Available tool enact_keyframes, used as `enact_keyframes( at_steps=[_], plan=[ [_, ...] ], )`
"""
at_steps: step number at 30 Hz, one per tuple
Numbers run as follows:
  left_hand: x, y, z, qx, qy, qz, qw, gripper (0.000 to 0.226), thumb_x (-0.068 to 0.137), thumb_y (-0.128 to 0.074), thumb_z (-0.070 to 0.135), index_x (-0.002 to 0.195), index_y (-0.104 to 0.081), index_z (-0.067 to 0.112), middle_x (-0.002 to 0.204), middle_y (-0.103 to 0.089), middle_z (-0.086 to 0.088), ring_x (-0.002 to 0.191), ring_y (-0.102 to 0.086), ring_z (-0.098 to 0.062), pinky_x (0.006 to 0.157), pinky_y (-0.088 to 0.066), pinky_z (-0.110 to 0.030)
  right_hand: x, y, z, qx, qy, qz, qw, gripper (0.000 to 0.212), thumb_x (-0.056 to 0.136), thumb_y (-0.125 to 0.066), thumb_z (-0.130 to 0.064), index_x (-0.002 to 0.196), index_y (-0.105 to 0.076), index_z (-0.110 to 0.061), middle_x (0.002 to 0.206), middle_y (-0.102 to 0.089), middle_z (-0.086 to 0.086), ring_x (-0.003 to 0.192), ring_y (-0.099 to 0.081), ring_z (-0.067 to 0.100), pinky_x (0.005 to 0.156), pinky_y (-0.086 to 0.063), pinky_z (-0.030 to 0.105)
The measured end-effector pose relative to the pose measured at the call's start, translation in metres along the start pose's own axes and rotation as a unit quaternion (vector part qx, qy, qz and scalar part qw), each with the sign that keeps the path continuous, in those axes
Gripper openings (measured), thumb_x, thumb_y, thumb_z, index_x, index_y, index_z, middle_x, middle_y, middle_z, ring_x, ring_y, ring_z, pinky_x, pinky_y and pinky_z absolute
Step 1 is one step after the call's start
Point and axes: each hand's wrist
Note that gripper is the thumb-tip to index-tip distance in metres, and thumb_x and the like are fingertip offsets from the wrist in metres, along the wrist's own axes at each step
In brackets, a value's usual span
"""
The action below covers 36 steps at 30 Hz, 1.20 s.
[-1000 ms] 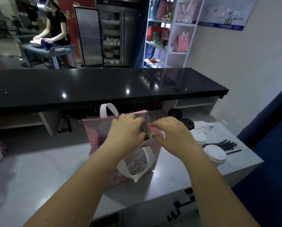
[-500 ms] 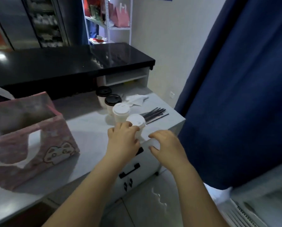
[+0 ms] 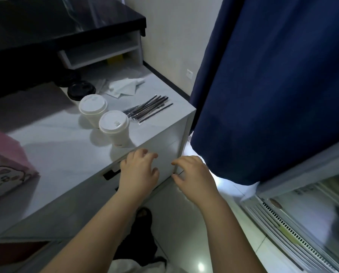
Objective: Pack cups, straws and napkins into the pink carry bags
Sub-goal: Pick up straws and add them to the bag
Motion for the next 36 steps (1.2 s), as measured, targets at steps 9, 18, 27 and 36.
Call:
enact_keyframes(
  at_steps=[9, 18, 27, 36],
  plan=[
    [0.131, 0.011, 0.006, -0.022, -0.035, 0.027, 0.999, 0.047, 0.086, -0.058, 0.031, 0.133, -0.052, 0.027, 0.137, -0.047, -0.001, 0.125, -0.040, -0.027, 0.100, -0.036, -0.041, 0.128, 0.014, 0.021, -0.008, -0.003, -0.013, 1.000, 0.031, 0.089, -0.061, -0.024, 0.120, -0.062, -0.025, 0.120, -0.059, -0.012, 0.119, -0.041, 0.009, 0.095, -0.037, 0.028],
    [0.254, 0.054, -0.015, 0.006, 0.022, 0.027, 0.999, 0.044, 0.085, -0.053, 0.032, 0.128, -0.053, 0.031, 0.124, -0.056, 0.000, 0.118, -0.044, -0.028, 0.095, -0.033, -0.042, 0.269, 0.028, 0.020, -0.014, 0.038, -0.008, 0.999, 0.029, 0.089, -0.065, -0.022, 0.117, -0.063, -0.028, 0.119, -0.061, -0.014, 0.116, -0.046, 0.009, 0.093, -0.037, 0.023],
    [0.294, 0.052, -0.037, 0.014, 0.119, -0.005, 0.993, 0.047, 0.087, -0.053, 0.034, 0.134, -0.047, 0.032, 0.130, -0.052, 0.002, 0.124, -0.040, -0.025, 0.097, -0.030, -0.042, 0.371, 0.020, 0.034, 0.007, 0.080, -0.097, 0.992, 0.031, 0.091, -0.059, -0.016, 0.119, -0.063, -0.027, 0.124, -0.060, -0.010, 0.119, -0.045, 0.014, 0.098, -0.043, 0.034],
    [0.298, 0.064, -0.051, -0.005, 0.289, 0.028, 0.957, 0.049, 0.088, -0.057, 0.034, 0.135, -0.047, 0.033, 0.134, -0.052, 0.001, 0.125, -0.040, -0.026, 0.100, -0.032, -0.041, 0.435, -0.031, 0.032, -0.137, 0.258, -0.290, 0.911, 0.023, 0.094, -0.056, -0.027, 0.112, -0.069, -0.031, 0.106, -0.064, -0.001, 0.108, -0.047, 0.025, 0.082, -0.042, 0.034]
  ],
)
Point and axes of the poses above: each hand's wrist, its own x-axis towards the middle knuckle, its own y-axis out of the back of the hand, z = x × y
